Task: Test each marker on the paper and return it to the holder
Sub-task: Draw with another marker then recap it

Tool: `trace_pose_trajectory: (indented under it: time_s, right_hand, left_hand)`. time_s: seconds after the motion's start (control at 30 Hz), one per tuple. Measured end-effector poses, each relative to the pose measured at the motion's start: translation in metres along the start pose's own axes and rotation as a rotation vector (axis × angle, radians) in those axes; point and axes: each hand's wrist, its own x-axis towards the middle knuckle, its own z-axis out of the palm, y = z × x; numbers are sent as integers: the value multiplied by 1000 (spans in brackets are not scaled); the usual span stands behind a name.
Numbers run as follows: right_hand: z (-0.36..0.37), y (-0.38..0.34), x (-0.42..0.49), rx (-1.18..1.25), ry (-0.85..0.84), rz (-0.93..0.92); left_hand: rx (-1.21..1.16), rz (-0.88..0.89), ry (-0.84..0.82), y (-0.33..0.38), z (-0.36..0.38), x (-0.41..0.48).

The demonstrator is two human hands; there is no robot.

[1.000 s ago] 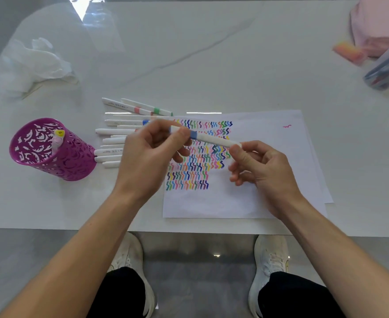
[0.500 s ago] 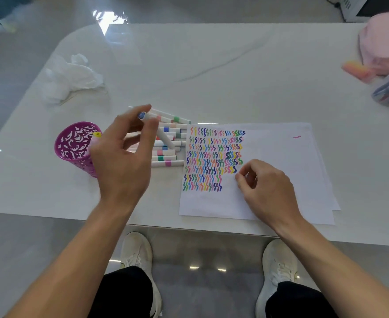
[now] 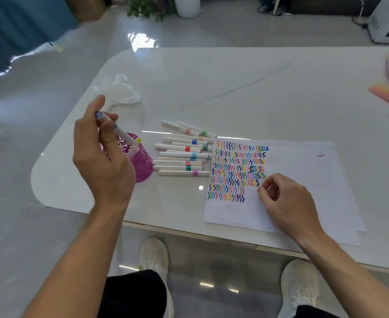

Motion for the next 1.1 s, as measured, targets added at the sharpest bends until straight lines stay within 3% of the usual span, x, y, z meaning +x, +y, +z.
trace_pose_trajectory:
  time_s: [0.2, 0.6, 0.87, 1.1]
  right_hand:
    - [0, -5, 0, 7, 4, 18]
    - [0, -6, 1, -13, -8, -5]
    - [-2, -7, 1, -38, -16, -31]
    - [-2, -7, 0, -36, -17, -18]
  left_hand:
    - [59, 4, -88, -8, -11, -1]
    - [326, -253, -475, -28, -14, -5]
    - [401, -317, -502, -18, -12, -10]
    - [383, -159, -402, -13, -6, -16]
